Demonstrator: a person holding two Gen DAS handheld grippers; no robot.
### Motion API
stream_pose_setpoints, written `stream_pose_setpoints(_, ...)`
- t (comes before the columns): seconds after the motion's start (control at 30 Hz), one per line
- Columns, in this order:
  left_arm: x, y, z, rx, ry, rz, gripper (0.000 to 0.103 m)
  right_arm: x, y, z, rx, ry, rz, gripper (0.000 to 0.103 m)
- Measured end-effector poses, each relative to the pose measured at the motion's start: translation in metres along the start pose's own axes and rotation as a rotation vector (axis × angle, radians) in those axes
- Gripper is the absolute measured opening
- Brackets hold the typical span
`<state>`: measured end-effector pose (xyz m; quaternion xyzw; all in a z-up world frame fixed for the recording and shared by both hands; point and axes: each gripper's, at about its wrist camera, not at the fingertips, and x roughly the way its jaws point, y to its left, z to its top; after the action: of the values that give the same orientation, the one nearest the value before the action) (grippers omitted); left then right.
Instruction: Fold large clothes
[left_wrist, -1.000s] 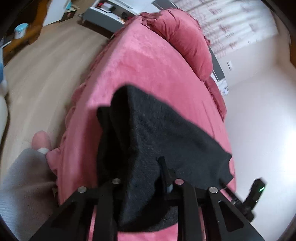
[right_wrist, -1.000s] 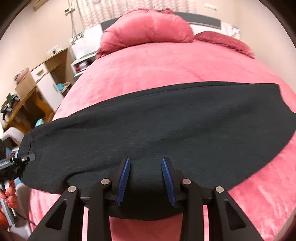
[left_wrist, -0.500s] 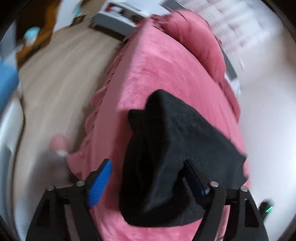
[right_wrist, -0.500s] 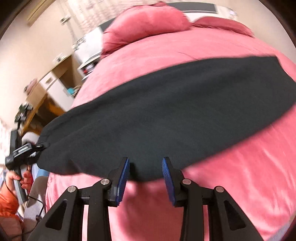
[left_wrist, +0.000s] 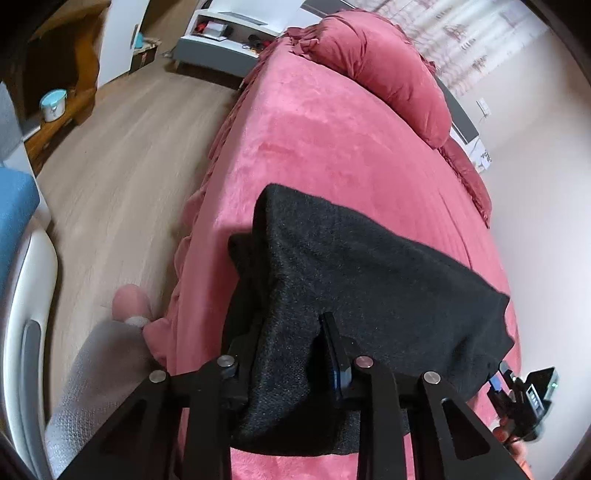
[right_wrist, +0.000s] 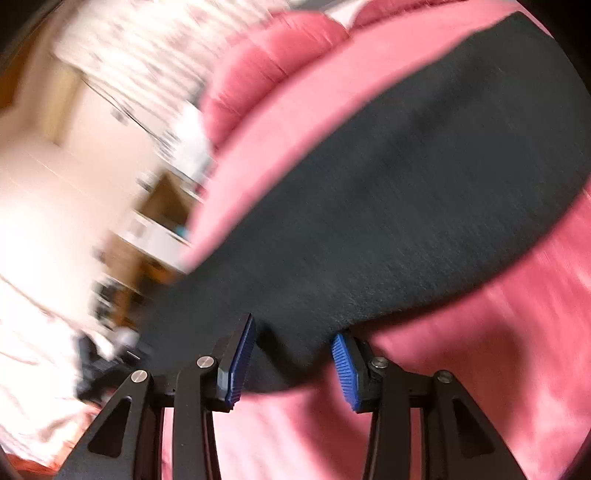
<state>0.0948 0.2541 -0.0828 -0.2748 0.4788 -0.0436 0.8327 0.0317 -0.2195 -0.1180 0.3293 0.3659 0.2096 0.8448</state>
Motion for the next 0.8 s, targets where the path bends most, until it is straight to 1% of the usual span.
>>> stream_pose_setpoints(0.07,0.004,0.003,0.002,-0.027,0.012,0.002,0.027,0.010,0.001,0.003,-0.026,0.024,0.001,0.047)
stream_pose_setpoints(0.13,0.007,0.004,-0.002,-0.019,0.014,0.013,0.028,0.022,-0.004,-0.004,-0.032,0.107,0.000,0.048)
stream_pose_setpoints(0.17,0.006,0.005,-0.004,-0.020,0.009,0.007,0.029,0.027,-0.007,-0.009,-0.031,0.141,0.018,0.048)
stream_pose_setpoints(0.23,0.002,0.008,-0.009,-0.034,-0.012,-0.023,0.050,0.034,-0.002,-0.027,-0.068,0.183,0.075,0.049)
stream_pose_setpoints(0.27,0.002,0.010,-0.012,-0.047,-0.009,-0.027,0.070,0.044,0.004,-0.031,-0.112,0.208,0.084,0.050)
stream_pose_setpoints(0.3,0.004,0.011,-0.012,-0.054,-0.006,-0.028,0.069,0.048,0.013,-0.035,-0.179,0.223,0.062,0.050)
stream_pose_setpoints(0.33,0.007,0.010,-0.013,-0.052,0.003,-0.018,0.063,0.051,0.023,-0.035,-0.241,0.212,0.032,0.050)
stream_pose_setpoints(0.37,0.009,0.008,-0.013,-0.041,0.016,-0.003,0.038,0.053,0.030,-0.031,-0.286,0.179,0.013,0.050)
stream_pose_setpoints(0.4,0.011,0.003,-0.012,-0.026,0.033,0.011,0.033,0.053,0.035,-0.023,-0.298,0.139,0.011,0.050)
stream_pose_setpoints(0.43,0.010,-0.003,-0.010,-0.013,0.031,0.034,0.031,0.053,0.037,-0.017,-0.282,0.113,0.026,0.050)
stream_pose_setpoints(0.5,0.007,-0.010,-0.005,-0.001,0.027,0.049,0.027,0.061,0.044,-0.005,-0.245,0.092,0.083,0.050)
stream_pose_setpoints(0.53,0.005,-0.011,-0.002,-0.018,0.032,0.040,0.026,0.067,0.049,-0.006,-0.262,0.107,0.102,0.050)
stream_pose_setpoints(0.57,0.004,-0.010,0.001,-0.036,0.037,0.030,0.026,0.074,0.056,-0.010,-0.308,0.152,0.126,0.050)
stream_pose_setpoints(0.6,0.003,-0.009,0.004,-0.055,0.045,0.022,0.025,0.090,0.069,-0.021,-0.391,0.244,0.122,0.056)
stream_pose_setpoints(0.63,0.002,-0.007,0.005,-0.065,0.054,0.018,0.025,0.101,0.075,-0.028,-0.443,0.303,0.104,0.063)
stream_pose_setpoints(0.67,0.002,-0.007,0.006,-0.062,0.057,0.019,0.024,0.113,0.084,-0.038,-0.533,0.359,0.055,0.063)
stream_pose_setpoints(0.7,0.000,-0.008,0.005,-0.050,0.058,0.023,0.023,0.116,0.090,-0.045,-0.625,0.357,-0.001,0.052)
stream_pose_setpoints(0.73,-0.002,-0.009,0.004,-0.042,0.060,0.024,0.023,0.114,0.092,-0.045,-0.646,0.349,-0.024,0.036)
stream_pose_setpoints(0.77,-0.004,-0.009,0.004,-0.042,0.063,0.020,0.022,0.108,0.088,-0.037,-0.592,0.348,0.003,0.029)
stream_pose_setpoints(0.8,-0.006,-0.008,0.004,-0.048,0.065,0.009,0.022,0.100,0.087,-0.031,-0.560,0.337,0.022,0.016)
